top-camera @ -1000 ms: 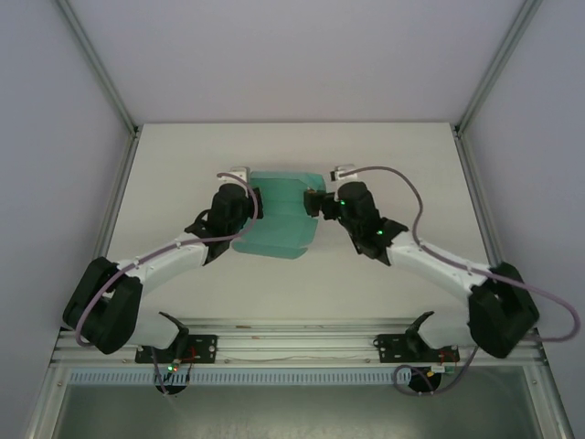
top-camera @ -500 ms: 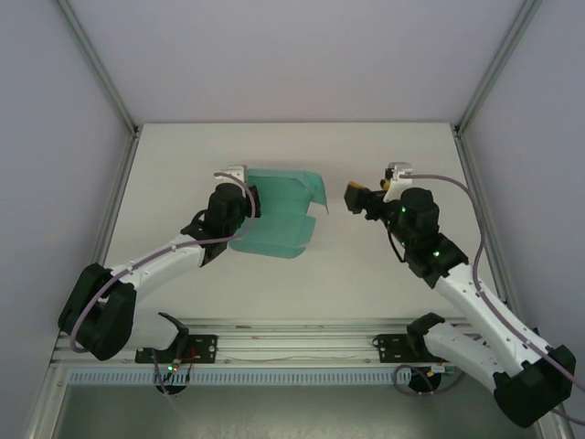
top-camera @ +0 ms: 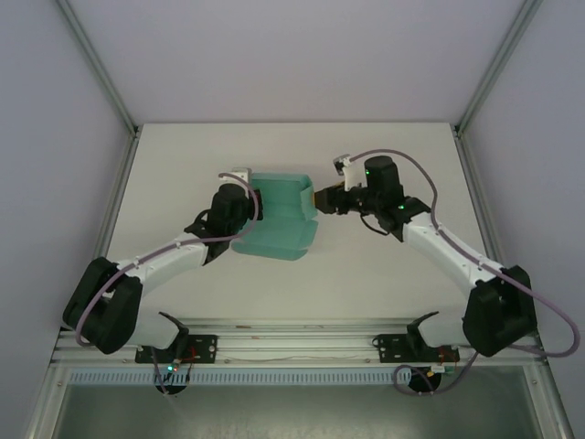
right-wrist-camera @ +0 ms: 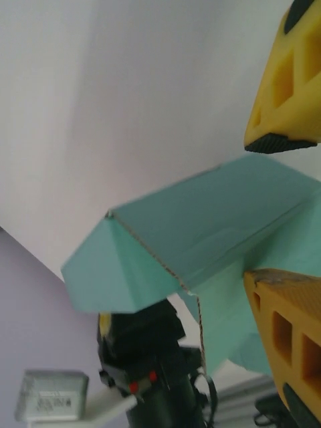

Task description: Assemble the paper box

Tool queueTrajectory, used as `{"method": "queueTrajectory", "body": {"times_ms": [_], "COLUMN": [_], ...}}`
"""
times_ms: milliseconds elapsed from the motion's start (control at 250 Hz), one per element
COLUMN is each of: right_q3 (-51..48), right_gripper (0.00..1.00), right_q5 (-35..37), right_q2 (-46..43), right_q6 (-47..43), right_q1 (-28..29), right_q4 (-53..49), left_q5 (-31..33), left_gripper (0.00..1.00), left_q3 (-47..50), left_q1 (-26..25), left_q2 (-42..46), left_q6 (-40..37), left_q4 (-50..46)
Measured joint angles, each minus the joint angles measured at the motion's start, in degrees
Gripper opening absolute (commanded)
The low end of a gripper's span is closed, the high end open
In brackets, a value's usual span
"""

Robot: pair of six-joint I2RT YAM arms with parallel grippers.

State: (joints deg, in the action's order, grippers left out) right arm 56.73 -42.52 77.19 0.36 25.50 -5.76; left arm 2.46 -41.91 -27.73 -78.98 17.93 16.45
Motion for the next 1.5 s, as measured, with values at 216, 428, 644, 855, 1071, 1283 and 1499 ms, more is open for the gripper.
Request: {"method": "queueTrajectory", "body": {"times_ms": [216, 428, 644, 855, 1071, 1283, 1499], "right_q3": [2.9, 6.5, 7.7, 8.5, 11.5, 19.4, 23.9], "right_gripper": [0.46, 0.50, 0.47, 0.35, 0.12, 0.07, 0.00], "right_q5": [-1.8, 8.8, 20.5, 29.7, 41.4, 61.6, 72.9], "right_q2": [5.7, 8.8, 11.4, 13.0, 16.5, 22.1, 25.7], "right_q6": [0.0, 0.0, 0.4, 1.2, 1.1, 6.0, 12.7], "right_q1": [2.5, 6.1, 9.9, 11.3, 12.7, 16.6, 18.9], "right_q4": [0.8, 0.4, 0.2, 0.2, -0.5, -6.5, -13.4], "left_q5": [0.0, 2.6, 4.3, 4.8, 7.8, 11.8, 11.7], "left_gripper": [0.00, 0.00, 0.00, 0.00, 0.00, 0.00, 0.00], "left_q3": [0.0, 0.0, -0.4, -0.7, -2.2, -5.8, -6.9], "left_q1": [0.0, 0.0, 0.0, -0.8, -2.8, -5.3, -6.4], "left_q2": [-0.2, -0.2, -0.2, -0.2, -0.2, -0.9, -1.8], "left_q6": [0.0, 0.2, 0.2, 0.2, 0.0, 2.4, 5.8], "left_q4": [0.0, -0.2, -1.4, -2.3, -3.6, -6.9, -8.4]}}
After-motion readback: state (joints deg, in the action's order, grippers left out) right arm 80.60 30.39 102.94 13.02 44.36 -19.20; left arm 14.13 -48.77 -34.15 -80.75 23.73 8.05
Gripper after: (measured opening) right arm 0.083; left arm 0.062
